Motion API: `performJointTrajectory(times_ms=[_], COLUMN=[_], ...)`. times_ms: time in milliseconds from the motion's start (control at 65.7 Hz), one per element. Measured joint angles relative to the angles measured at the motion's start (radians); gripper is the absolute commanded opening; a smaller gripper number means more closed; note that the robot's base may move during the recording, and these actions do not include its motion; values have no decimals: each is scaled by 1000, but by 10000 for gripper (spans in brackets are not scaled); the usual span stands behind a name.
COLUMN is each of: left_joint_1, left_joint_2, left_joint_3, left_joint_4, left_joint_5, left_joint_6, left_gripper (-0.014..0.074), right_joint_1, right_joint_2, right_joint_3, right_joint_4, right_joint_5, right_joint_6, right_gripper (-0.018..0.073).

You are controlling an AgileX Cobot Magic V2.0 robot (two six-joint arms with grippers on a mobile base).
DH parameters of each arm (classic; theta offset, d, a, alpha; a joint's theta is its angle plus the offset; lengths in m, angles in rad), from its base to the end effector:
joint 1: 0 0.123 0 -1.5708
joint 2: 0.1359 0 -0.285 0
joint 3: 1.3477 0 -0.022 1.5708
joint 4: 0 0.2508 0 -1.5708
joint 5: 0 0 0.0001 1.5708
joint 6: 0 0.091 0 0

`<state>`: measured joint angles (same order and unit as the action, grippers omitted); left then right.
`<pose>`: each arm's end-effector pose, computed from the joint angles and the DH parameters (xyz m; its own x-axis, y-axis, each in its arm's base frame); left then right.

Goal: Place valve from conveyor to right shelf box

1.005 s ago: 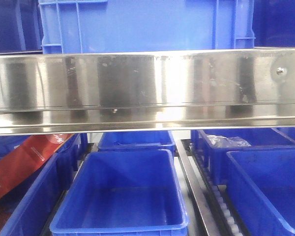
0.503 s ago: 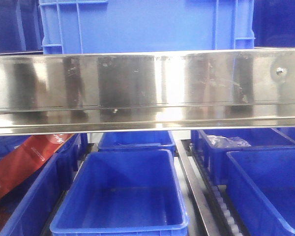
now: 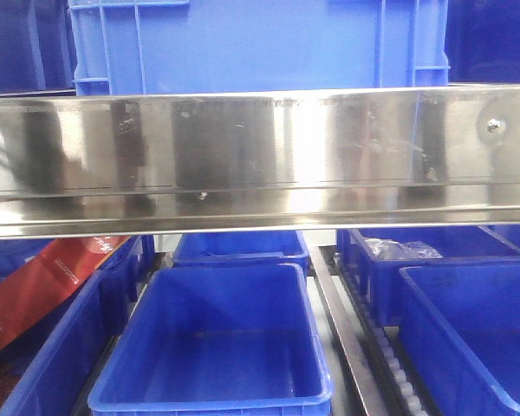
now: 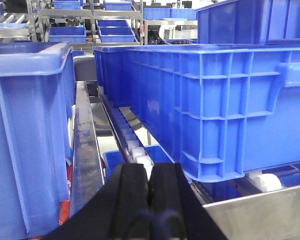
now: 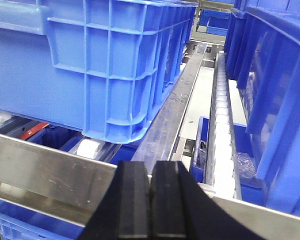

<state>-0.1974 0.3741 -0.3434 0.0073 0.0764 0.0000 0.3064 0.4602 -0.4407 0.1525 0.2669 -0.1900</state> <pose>0.0896 -0.0179 0.2963 -0.0181 0.0110 -0.9998 0.1957 0.9806 0.0073 0.0962 0.0343 0.3041 -0.1712 -0.0990 -0.9802 -0.3465 0.9374 -0.0342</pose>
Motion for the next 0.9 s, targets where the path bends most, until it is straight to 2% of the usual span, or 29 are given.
performJointTrajectory(times_ms=[426,594,777,899], left_joint_1=[10,109,233,275], left_joint_2=[-5,-98,-262,-353], left_joint_3=[0,36,156,253], left_joint_4=[0,2,3,3], left_joint_5=[0,17,19,19], left_joint_6=[0,0,0,0], left_gripper=[-111,-111,-111,-111], right_joint_1=[0,0,0,0], right_joint_2=[0,0,0,0], right_joint_3=[0,0,0,0], right_joint_4=[0,0,0,0], right_joint_5=[0,0,0,0], right_joint_6=[-2,-2,-2,-2], right_gripper=[-158,-158,-158,-158])
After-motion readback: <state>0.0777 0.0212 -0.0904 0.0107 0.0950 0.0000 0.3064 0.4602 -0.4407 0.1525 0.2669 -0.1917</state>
